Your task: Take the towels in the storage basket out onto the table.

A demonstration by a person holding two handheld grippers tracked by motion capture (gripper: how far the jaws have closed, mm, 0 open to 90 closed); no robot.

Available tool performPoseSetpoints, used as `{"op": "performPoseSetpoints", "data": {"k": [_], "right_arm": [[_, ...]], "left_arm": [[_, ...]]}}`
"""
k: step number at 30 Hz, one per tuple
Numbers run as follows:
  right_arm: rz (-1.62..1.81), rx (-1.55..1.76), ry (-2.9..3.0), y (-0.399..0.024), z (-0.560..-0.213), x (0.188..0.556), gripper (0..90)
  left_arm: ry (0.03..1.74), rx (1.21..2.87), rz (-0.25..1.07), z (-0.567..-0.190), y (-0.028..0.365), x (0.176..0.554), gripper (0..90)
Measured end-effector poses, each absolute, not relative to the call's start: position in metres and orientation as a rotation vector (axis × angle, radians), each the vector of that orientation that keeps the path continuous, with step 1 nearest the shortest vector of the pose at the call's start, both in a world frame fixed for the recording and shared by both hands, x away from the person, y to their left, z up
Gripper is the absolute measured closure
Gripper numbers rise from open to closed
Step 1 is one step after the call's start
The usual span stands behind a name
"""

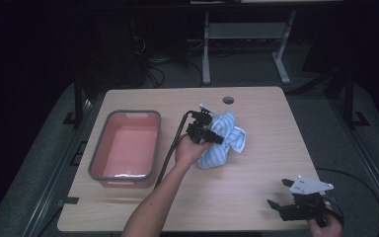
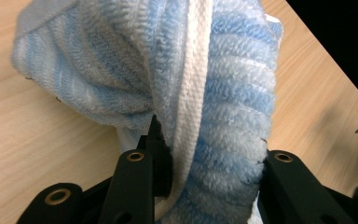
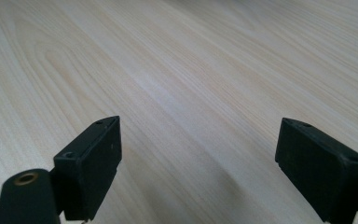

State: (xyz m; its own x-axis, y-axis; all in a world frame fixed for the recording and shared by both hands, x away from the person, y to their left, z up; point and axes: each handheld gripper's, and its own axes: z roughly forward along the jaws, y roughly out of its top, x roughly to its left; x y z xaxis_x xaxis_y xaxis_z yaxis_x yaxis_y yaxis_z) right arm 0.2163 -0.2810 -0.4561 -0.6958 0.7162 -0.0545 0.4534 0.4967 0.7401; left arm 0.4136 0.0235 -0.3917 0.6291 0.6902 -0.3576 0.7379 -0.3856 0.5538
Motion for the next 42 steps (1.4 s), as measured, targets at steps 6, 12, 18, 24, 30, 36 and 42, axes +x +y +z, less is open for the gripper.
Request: {"op": "performPoseSetpoints", "data": {"k": [6, 12, 18, 24, 30, 36, 42], "right_arm": [[1.025, 0.980, 2.388, -0.281, -0.456, 0.216, 13.8], [1.022, 0.975, 2.390, -0.280, -0.457, 0.217, 13.9], [1.023, 0.978, 2.395, -0.279, -0.457, 0.217, 13.8], [1.022, 0.979, 2.396, -0.279, -0.457, 0.217, 13.9], [1.022, 0.977, 2.395, -0.279, -0.457, 0.217, 13.8], [1.018, 0.976, 2.394, -0.278, -0.457, 0.217, 13.8], [1.016, 0.979, 2.396, -0.279, -0.458, 0.217, 13.8]], "left_arm": [[1.120, 2.161, -0.098, -0.403, 0.019, 0.412, 65.3], [1.132, 2.164, -0.109, -0.411, 0.018, 0.411, 64.3], [1.129, 2.178, -0.119, -0.417, 0.014, 0.409, 63.3], [1.145, 2.179, -0.131, -0.427, 0.010, 0.408, 60.5], [1.142, 2.175, -0.149, -0.434, 0.009, 0.406, 55.3], [1.135, 2.167, -0.146, -0.433, 0.009, 0.404, 48.0], [1.119, 2.159, -0.142, -0.431, 0.011, 0.401, 39.9]]}}
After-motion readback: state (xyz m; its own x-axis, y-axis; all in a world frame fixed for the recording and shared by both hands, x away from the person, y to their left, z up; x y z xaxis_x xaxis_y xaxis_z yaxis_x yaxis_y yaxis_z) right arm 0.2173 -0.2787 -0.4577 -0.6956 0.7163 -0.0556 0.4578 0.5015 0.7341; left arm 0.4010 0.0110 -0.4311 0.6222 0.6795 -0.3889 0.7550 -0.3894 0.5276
